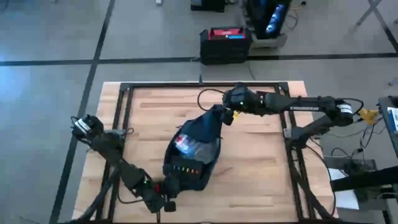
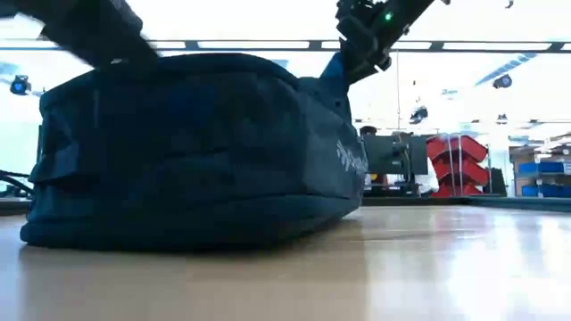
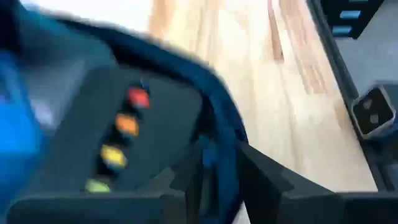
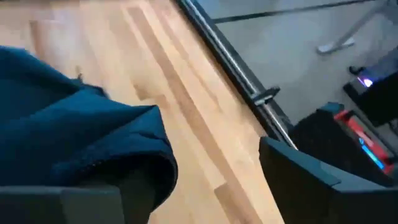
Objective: Unpack backpack
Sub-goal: Open the dark blue backpack
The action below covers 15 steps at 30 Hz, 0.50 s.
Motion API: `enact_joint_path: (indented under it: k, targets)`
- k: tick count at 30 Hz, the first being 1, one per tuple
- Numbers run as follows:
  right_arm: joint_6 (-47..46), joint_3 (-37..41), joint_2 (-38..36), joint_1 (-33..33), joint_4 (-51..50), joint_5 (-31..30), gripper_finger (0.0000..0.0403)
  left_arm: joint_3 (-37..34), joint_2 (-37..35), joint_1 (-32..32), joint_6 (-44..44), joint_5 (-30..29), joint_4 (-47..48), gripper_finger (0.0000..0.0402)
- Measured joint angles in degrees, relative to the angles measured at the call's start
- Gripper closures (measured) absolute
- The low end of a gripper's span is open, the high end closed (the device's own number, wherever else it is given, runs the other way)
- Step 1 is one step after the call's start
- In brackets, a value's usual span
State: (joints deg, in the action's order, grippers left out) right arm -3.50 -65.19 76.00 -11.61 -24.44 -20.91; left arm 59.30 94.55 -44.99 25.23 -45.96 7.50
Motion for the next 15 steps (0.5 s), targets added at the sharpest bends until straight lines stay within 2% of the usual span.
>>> enact_joint_path:
  k: [3, 5, 7, 11, 15]
  targets:
    - [-3.7, 0.0, 0.1, -1.2, 0.9, 0.4, 0.0172, 0.8, -1.3, 0.7, -10.4, -12.3, 0.0, 0.0322]
    - [-4.5, 0.0, 0.0, -1.3, 1.1, 0.6, 0.0175, 0.7, -1.9, 2.4, -15.3, -16.6, 1.6, 0.0322]
    - [-4.5, 0.0, -0.1, -1.2, 1.1, 0.7, 0.0178, 0.2, -2.4, 5.2, -16.8, -15.8, 3.7, 0.0322]
    - [-5.4, 0.0, -0.6, -1.0, 1.3, 2.9, 0.0179, -1.8, -2.7, 13.5, -17.4, -7.8, 4.4, 0.0322]
    - [-5.5, 0.0, -0.6, -0.6, 0.9, 3.5, 0.0173, -2.8, -2.8, 22.3, -19.4, -7.1, 4.0, 0.0322]
